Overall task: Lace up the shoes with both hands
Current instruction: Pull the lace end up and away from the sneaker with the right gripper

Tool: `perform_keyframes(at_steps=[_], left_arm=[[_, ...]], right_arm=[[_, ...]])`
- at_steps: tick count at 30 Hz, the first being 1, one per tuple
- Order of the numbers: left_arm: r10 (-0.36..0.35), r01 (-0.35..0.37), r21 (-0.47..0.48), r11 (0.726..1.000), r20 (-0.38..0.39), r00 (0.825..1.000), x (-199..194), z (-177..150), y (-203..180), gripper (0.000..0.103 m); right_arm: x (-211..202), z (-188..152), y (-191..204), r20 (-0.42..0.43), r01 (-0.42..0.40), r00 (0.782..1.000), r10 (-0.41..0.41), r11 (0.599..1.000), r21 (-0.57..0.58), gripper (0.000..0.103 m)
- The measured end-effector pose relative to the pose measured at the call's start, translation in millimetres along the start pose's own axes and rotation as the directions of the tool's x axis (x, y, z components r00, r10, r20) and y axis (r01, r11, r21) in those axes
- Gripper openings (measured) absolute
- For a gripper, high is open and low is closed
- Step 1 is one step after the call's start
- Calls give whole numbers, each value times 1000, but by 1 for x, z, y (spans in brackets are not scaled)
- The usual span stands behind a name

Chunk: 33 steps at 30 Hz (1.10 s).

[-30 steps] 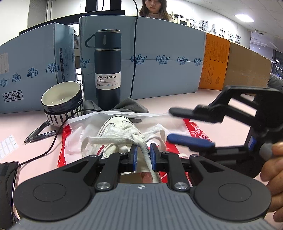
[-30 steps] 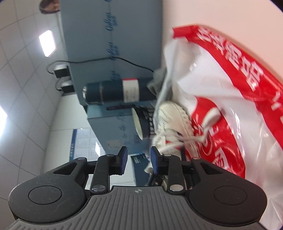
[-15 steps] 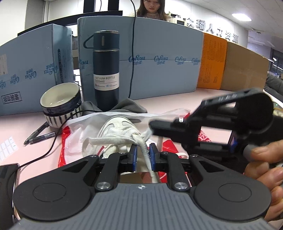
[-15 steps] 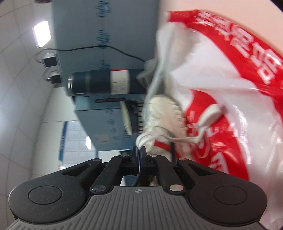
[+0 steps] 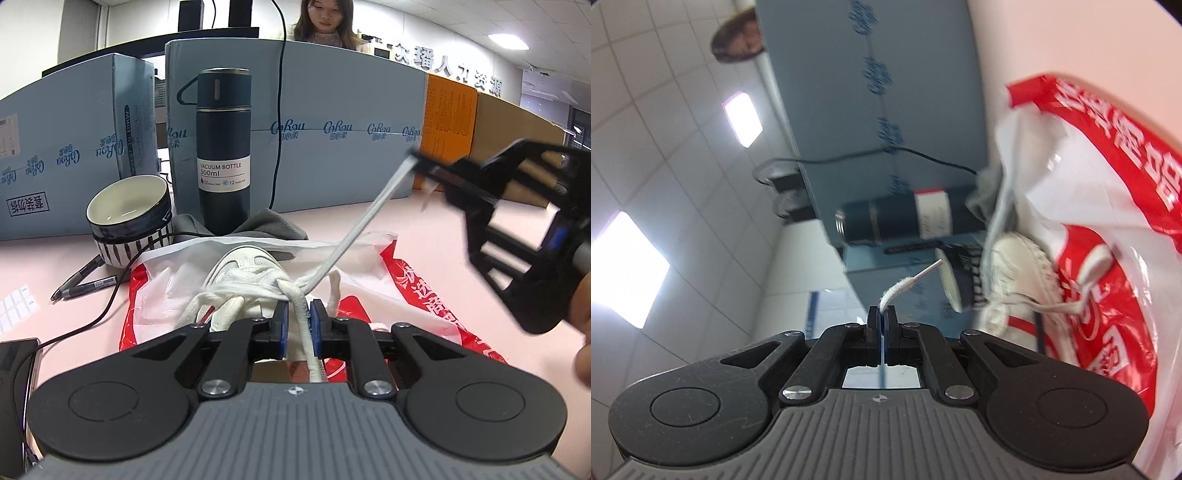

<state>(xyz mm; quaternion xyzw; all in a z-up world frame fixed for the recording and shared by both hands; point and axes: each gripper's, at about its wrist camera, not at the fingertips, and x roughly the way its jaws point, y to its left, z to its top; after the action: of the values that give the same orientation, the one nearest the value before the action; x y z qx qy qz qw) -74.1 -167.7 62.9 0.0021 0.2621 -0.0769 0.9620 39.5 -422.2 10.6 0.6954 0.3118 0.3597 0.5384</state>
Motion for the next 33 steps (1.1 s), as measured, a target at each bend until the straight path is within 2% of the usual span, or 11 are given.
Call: perform_keyframes(at_steps=[11,20,25,33], left_arm=[[30,-30,-26,999,9,1000,0,-1,-4,11],[40,-40,-45,998,9,999,0,-2,-4,11],[41,-40,-49,998,8,999,0,-3,-3,11],[38,-38,-48,998,6,999,0,-4,-3,11]], right_arm=[[-36,16,28,104,-132,986,130,991,4,2],[-61,21,33,178,-169,970,166,986,2,2],[-79,23,33,238,-213,949,204,977,12,2],[-105,27,36,316,-231,922,223,973,-11,2]])
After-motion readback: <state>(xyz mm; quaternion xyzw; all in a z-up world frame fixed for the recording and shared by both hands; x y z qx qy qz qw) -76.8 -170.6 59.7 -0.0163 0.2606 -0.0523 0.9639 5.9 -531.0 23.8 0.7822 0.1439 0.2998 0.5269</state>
